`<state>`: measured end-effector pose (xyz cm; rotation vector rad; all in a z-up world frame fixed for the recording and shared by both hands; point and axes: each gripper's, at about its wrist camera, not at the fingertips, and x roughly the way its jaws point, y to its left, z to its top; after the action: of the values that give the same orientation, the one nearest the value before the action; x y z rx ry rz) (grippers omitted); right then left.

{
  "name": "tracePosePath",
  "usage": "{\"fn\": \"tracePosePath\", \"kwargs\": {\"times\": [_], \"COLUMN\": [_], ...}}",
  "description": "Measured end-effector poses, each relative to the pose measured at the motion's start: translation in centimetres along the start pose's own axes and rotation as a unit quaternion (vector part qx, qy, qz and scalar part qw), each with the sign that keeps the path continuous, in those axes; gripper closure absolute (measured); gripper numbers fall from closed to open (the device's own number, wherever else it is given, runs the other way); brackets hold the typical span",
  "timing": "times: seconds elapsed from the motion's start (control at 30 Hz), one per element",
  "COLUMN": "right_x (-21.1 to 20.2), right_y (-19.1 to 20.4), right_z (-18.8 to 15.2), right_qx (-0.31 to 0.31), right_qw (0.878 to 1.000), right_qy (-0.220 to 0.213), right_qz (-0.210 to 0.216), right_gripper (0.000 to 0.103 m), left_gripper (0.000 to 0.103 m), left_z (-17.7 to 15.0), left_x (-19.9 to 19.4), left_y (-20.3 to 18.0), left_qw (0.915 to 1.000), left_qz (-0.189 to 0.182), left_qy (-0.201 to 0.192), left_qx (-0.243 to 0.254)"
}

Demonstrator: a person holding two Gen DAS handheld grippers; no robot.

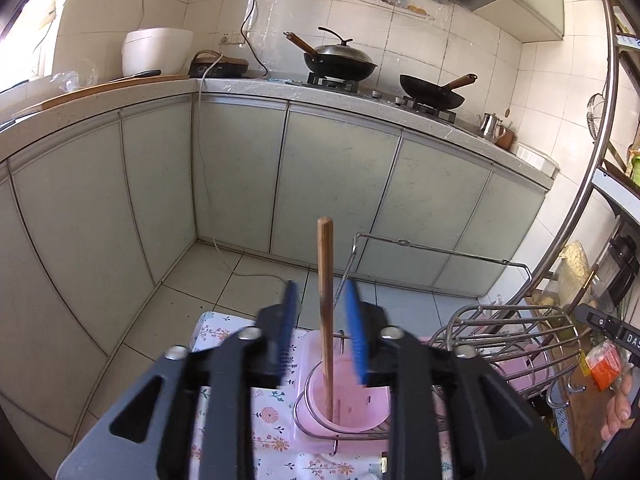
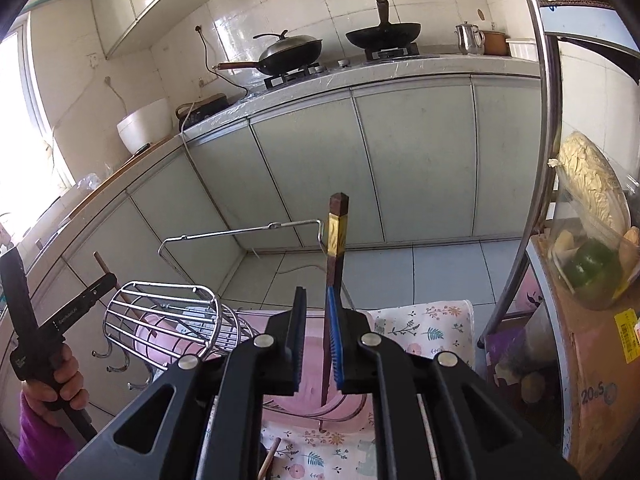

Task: Organize utensils
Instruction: 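Lower the wooden chopstick into the pink cup with left tool while right inserts dark chopstick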

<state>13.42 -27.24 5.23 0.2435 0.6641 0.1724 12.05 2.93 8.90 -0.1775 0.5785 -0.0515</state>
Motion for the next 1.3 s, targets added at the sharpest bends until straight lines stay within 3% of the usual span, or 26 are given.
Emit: {"fn": "tracePosePath", "kwargs": {"times": [0.07,0.7,1.3], "right_x": [0.0,-2.1,-3.0], "right_y": [0.1,-0.1,-0.1], "right_z": [-0.4,-5.2,-10.5], "right_qx": [0.0,0.009,0.041], "right_qw": [1.0,1.0,0.998], "right_qy": [0.0,0.014,0.044], "right_qz": [-0.001,0.0,0.024], "right_gripper": [0.079,0.078,0.078], "left_gripper": [0.067,0.066,0.066], "left_z": [-0.2,-3.0,-6.4], "left_x": [0.0,-3.0,-5.9], "left_y": [0.0,-0.2,-0.4], "left_qw": [1.0,0.9994,0.999], "left_qz": [0.0,0.034,0.042], "left_qy": [0.002,-0.001,-0.002], "left_qx": [-0.003,0.006,0.011]}}
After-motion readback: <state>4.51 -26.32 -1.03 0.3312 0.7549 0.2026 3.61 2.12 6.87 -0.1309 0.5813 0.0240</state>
